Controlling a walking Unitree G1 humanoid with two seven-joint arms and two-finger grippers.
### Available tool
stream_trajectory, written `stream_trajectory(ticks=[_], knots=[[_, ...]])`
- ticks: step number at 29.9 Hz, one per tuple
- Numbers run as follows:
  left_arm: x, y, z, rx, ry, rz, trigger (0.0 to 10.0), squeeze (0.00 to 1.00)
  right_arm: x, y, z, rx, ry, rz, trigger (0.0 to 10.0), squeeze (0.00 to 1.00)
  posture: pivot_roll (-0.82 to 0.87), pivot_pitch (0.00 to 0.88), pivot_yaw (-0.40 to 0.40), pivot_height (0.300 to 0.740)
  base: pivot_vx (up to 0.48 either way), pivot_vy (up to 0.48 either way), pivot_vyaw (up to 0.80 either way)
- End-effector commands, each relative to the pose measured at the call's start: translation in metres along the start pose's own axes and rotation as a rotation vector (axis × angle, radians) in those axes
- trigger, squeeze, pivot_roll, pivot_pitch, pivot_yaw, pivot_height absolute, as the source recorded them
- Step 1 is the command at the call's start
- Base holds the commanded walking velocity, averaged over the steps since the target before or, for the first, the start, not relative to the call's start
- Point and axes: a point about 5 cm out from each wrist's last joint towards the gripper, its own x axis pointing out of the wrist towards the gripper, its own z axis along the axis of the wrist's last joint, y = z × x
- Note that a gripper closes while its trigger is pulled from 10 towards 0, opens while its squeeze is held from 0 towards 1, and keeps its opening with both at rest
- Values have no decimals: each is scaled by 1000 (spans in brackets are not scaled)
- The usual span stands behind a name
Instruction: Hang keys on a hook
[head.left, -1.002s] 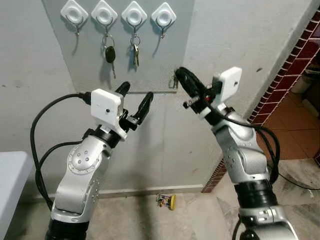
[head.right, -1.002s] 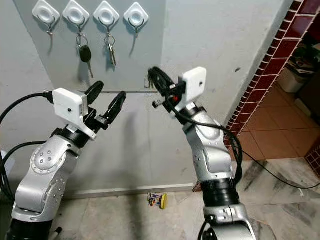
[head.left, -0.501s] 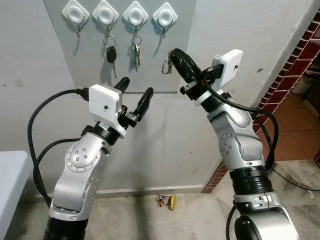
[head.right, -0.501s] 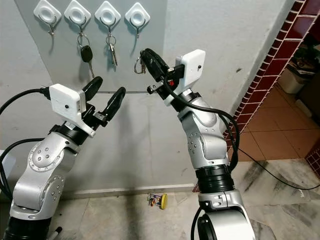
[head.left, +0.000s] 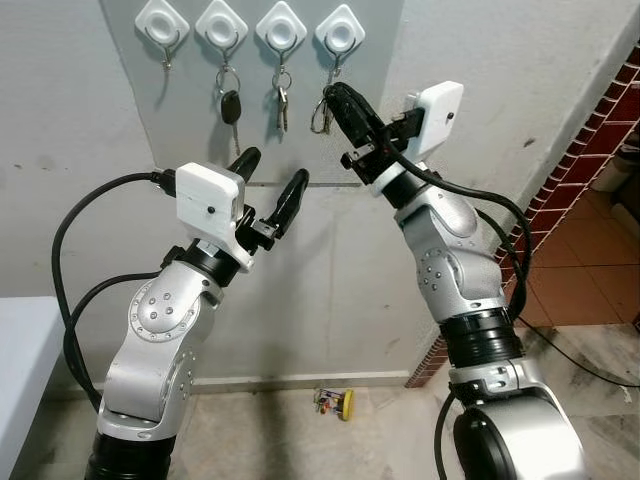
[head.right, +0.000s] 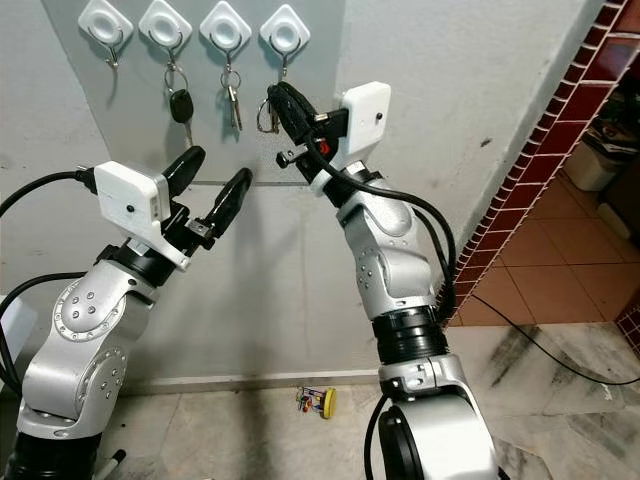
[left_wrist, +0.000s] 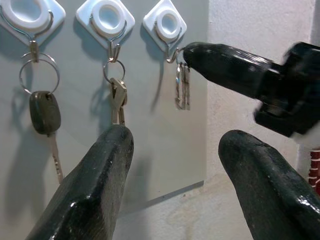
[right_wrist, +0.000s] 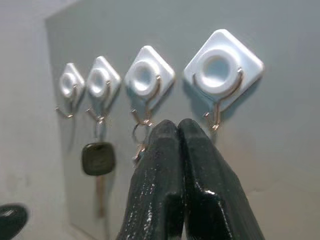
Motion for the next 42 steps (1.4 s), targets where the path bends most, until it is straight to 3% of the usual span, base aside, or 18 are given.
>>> stream_trajectory(ticks=[1,17,18,20,22,32,42], knots=[[2,-3,8,11,-23,-17,10000,0,6,-3,6,-19,-21,-43,10000,0,-59,66,-46,740,0,0,0],[2,-4,7,7,-15,-11,10000,0,22,-1,11,5,-58,-90,10000,0,-59,72,-46,740,0,0,0],[2,-4,7,7,-15,-11,10000,0,22,-1,11,5,-59,-91,10000,0,-59,72,-46,740,0,0,0],[2,-4,7,6,-14,-10,10000,0,20,5,17,-20,-121,24,10000,0,-60,73,-47,740,0,0,0],[2,-4,7,7,-14,-8,10000,0,18,4,15,2,-116,34,10000,0,-60,74,-48,740,0,0,0],[2,-3,6,4,-12,-5,10000,0,10,3,11,15,-131,53,10000,0,-60,73,-48,740,0,0,0],[3,-4,6,4,-14,-8,10000,0,16,-3,21,-10,-171,22,10000,0,-64,70,-46,740,0,0,0]])
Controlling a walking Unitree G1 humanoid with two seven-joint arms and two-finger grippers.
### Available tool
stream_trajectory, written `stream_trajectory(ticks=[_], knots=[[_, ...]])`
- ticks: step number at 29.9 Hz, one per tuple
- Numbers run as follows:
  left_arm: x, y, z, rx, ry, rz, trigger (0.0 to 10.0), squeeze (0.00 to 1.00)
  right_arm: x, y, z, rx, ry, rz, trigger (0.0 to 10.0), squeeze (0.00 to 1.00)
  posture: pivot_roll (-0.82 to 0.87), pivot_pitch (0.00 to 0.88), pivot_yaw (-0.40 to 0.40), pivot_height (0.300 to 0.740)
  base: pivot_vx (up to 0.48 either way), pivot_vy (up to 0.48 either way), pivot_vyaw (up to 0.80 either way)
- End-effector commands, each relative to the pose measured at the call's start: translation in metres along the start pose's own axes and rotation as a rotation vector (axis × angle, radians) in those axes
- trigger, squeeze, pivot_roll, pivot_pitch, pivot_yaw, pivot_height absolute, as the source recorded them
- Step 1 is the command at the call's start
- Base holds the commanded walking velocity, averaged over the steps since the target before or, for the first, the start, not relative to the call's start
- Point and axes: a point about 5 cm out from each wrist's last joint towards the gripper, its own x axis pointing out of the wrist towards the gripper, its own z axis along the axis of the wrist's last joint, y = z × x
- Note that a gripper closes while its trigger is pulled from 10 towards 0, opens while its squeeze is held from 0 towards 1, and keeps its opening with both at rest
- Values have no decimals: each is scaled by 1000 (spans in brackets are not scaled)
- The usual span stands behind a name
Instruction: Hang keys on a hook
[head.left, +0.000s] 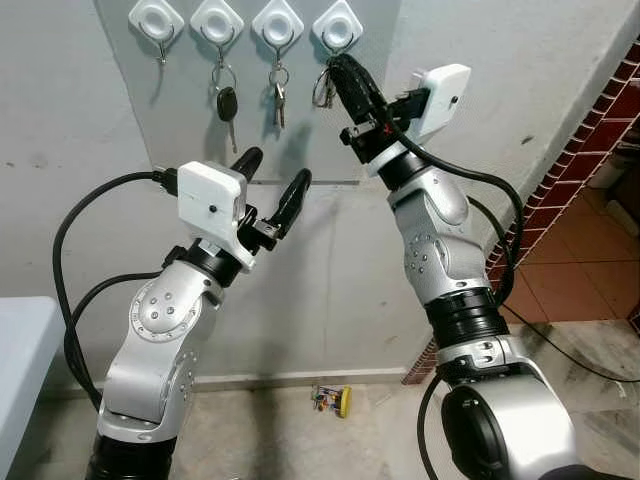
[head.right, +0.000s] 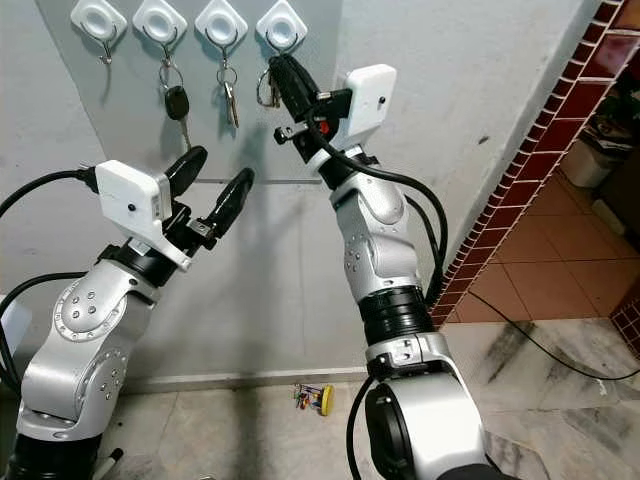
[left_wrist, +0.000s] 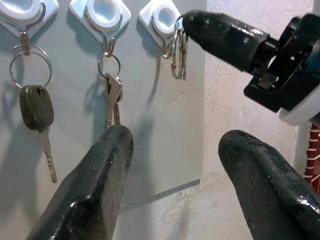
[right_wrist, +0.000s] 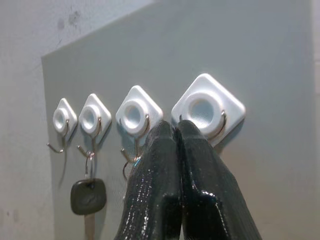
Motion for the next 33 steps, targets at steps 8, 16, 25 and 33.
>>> stream_trajectory(ticks=[8,16,25,33], knots=[[3,-3,6,12,-22,-8,10000,0,13,-4,13,-6,-48,-47,10000,0,-57,59,-51,740,0,0,0],[3,-3,6,13,-23,-6,10000,0,13,-5,7,-22,-13,-91,10000,0,-55,56,-51,740,0,0,0],[3,-3,7,15,-24,-5,10000,0,15,-3,2,-33,16,-117,10000,0,-52,55,-53,740,0,0,0],[2,-2,6,16,-20,2,10000,0,17,-8,-5,-49,94,-228,10000,0,-52,65,-54,740,0,0,0]])
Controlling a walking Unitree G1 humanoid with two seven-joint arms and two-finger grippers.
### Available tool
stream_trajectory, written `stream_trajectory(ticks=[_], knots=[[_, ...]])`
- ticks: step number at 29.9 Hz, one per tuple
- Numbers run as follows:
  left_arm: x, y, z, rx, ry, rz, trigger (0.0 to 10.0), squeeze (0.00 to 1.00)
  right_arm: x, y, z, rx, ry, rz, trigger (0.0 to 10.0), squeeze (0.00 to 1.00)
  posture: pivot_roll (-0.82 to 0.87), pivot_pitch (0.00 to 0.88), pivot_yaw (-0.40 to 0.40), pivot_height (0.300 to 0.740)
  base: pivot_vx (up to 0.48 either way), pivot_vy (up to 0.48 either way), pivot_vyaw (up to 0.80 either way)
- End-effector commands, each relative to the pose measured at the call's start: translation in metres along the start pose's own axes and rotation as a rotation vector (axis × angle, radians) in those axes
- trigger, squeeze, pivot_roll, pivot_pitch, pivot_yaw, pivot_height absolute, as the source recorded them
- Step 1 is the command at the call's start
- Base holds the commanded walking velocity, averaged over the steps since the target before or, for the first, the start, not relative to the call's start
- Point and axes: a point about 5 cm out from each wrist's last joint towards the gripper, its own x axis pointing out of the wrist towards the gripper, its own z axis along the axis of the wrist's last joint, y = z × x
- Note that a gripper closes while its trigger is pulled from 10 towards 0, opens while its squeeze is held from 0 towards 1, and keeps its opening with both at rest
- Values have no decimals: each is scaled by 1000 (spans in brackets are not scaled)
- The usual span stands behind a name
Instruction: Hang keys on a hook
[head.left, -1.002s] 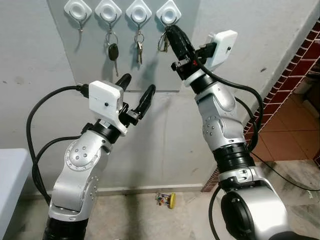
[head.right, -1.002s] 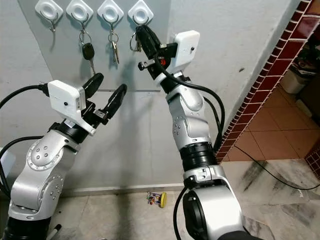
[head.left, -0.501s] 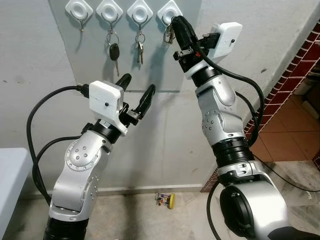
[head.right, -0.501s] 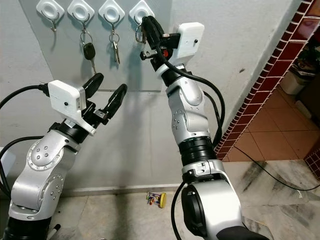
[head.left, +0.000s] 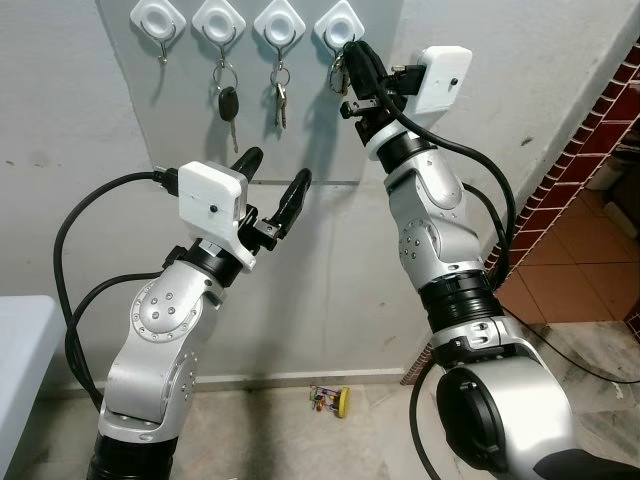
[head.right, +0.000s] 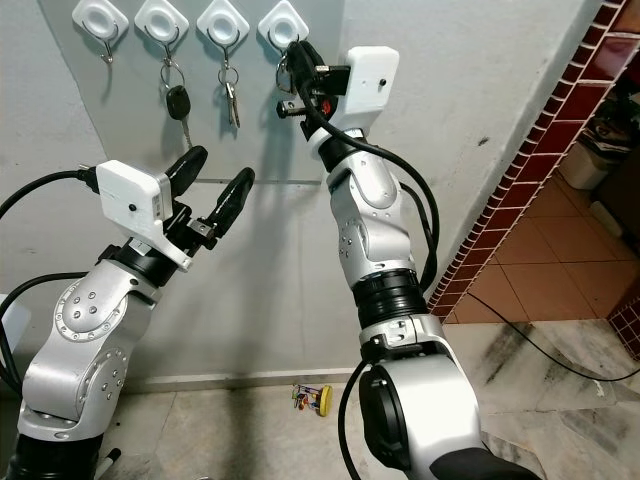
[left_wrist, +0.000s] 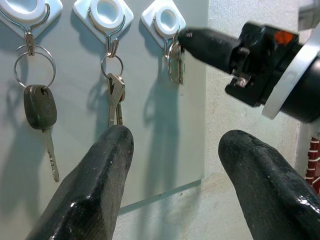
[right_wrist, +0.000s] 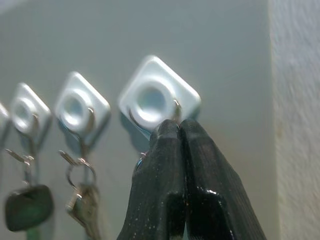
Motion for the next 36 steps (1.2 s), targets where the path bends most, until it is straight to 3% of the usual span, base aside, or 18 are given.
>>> stream_trajectory(ticks=[1,7,12,13,28,33,36], knots=[[2,-2,7,15,-20,-2,10000,0,5,2,2,-17,15,-11,10000,0,-52,66,-54,740,0,0,0],[2,-1,7,17,-21,3,10000,0,5,2,0,-24,41,-36,10000,0,-54,73,-52,740,0,0,0],[2,0,7,15,-19,4,10000,0,-2,6,-4,26,26,25,10000,0,-61,78,-47,740,0,0,0],[2,0,7,14,-19,3,10000,0,-3,6,-4,39,24,31,10000,1000,-61,78,-47,740,0,0,0],[3,1,6,15,-14,12,10000,0,-11,2,-6,67,17,28,10000,1000,-63,81,-43,740,0,0,0],[-3,5,-3,21,5,81,10000,0,-31,-2,-18,96,26,49,10000,1000,-57,72,-41,740,0,0,0],[-8,10,-16,-17,43,134,10000,0,-45,-5,-28,78,50,36,10000,1000,-58,66,-38,740,0,0,0]])
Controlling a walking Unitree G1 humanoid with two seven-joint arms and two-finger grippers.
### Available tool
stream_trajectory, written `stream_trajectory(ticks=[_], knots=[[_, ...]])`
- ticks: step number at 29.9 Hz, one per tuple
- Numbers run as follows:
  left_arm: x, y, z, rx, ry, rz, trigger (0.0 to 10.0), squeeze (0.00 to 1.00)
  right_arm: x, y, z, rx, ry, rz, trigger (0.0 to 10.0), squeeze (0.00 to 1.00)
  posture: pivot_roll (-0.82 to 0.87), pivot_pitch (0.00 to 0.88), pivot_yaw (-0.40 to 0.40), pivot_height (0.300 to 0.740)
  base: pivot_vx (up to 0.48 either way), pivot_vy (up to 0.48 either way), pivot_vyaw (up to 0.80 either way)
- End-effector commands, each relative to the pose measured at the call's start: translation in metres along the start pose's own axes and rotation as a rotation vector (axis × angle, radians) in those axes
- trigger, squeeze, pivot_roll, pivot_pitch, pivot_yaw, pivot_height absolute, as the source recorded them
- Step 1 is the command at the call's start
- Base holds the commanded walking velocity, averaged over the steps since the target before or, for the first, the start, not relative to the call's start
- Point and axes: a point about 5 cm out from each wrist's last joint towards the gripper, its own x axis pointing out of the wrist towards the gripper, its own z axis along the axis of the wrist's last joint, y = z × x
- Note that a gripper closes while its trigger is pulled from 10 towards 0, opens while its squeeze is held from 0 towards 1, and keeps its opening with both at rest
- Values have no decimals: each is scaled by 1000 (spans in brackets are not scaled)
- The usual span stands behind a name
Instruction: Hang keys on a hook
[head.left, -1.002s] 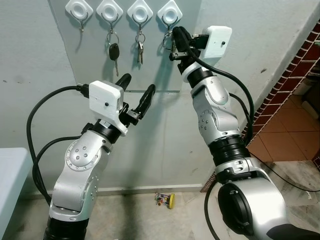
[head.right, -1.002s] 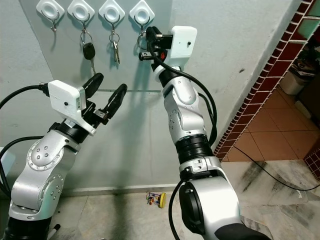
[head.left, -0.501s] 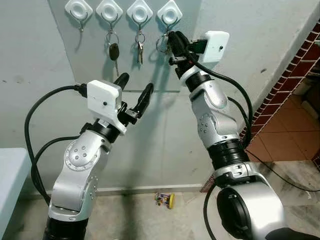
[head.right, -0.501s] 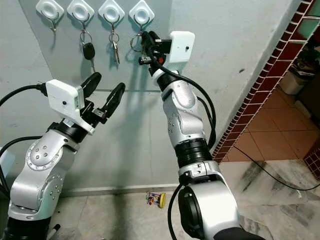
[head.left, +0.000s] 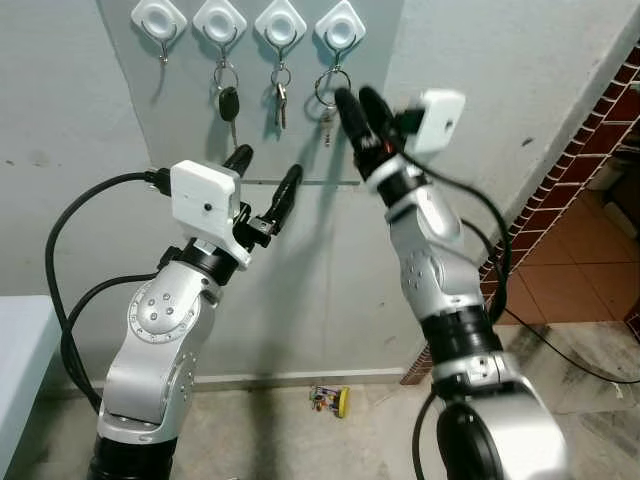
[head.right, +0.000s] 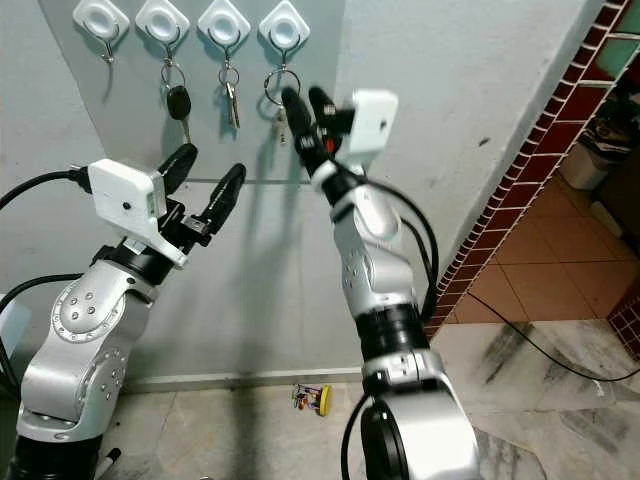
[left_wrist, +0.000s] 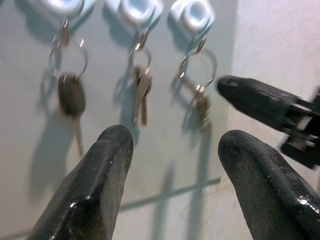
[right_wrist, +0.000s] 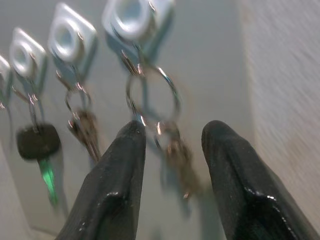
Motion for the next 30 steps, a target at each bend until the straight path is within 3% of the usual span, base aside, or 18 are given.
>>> stream_trajectory(ticks=[1,7,10,11,12,14,15,17,23,30], knots=[[-4,5,-10,-26,36,40,10000,0,-4,2,4,-23,-22,15,10000,1000,-58,66,-38,740,0,0,0],[-20,14,-44,-132,147,156,10000,0,-42,-9,-18,-30,39,-21,10000,1000,-63,53,-36,740,0,0,0],[-25,17,-53,-143,167,188,10000,0,-52,-12,-23,-27,61,-36,10000,1000,-68,49,-34,740,0,0,0],[-31,19,-63,-144,201,214,10000,0,-64,-19,-30,-49,95,-81,10000,1000,-71,43,-34,740,0,0,0],[-31,19,-63,-144,201,214,10000,0,-64,-19,-30,-49,95,-81,10000,1000,-71,43,-34,740,0,0,0],[-40,22,-78,-159,253,253,10000,0,-85,-27,-40,-90,141,-115,10000,1000,-74,36,-32,740,0,0,0],[-40,22,-78,-159,253,253,10000,0,-85,-27,-40,-90,141,-115,10000,1000,-74,36,-32,740,0,0,0],[-46,26,-88,-172,278,296,10000,0,-102,-32,-48,-110,186,-148,10000,1000,-79,28,-29,740,0,0,0],[-52,32,-98,-193,298,363,10000,0,-122,-37,-55,-109,229,-198,10000,1000,-87,14,-18,740,0,0,0],[-54,37,-105,-241,327,409,10000,0,-128,-37,-58,-103,236,-204,10000,1000,-95,6,-6,740,0,0,0]])
